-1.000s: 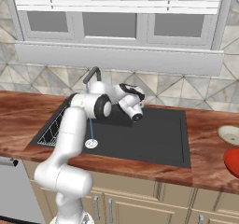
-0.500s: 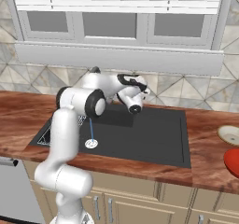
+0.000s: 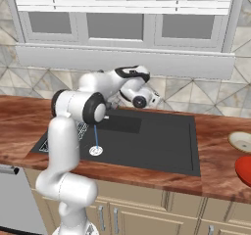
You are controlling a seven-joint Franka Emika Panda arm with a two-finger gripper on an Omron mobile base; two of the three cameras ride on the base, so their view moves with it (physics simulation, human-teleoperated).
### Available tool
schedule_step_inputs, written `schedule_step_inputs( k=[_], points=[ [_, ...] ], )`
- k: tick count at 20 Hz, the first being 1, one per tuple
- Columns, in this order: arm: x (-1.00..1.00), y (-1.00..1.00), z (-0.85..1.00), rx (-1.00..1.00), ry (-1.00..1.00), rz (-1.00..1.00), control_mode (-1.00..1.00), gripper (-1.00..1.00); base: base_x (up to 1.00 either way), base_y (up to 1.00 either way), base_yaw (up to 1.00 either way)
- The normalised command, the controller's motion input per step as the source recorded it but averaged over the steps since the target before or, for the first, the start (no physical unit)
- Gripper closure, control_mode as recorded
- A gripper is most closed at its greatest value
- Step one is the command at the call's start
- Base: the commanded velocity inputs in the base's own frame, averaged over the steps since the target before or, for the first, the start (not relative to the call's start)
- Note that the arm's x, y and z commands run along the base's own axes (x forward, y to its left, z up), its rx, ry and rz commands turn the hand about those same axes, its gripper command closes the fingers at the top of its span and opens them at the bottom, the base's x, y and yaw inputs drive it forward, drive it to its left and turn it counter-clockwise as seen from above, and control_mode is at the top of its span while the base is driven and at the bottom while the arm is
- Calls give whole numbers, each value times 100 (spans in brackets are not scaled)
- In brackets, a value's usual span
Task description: Rinse each bowl for a few seconds and place them down in the sink or on the counter.
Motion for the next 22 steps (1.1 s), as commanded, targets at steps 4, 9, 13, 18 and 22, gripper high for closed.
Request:
schedule_step_inputs(
  k=[4,9,13,18,22],
  points=[
    [-43,-46,47,18,25,-18,-100,-100,0,0,0],
    [-65,-59,55,19,18,-13,-100,-100,0,0,0],
    [-82,-66,62,22,11,-10,-100,-100,0,0,0],
    [-82,-71,70,23,10,-9,-100,-100,0,0,0],
    [-74,-72,69,22,13,-10,-100,-100,0,0,0]
  ],
)
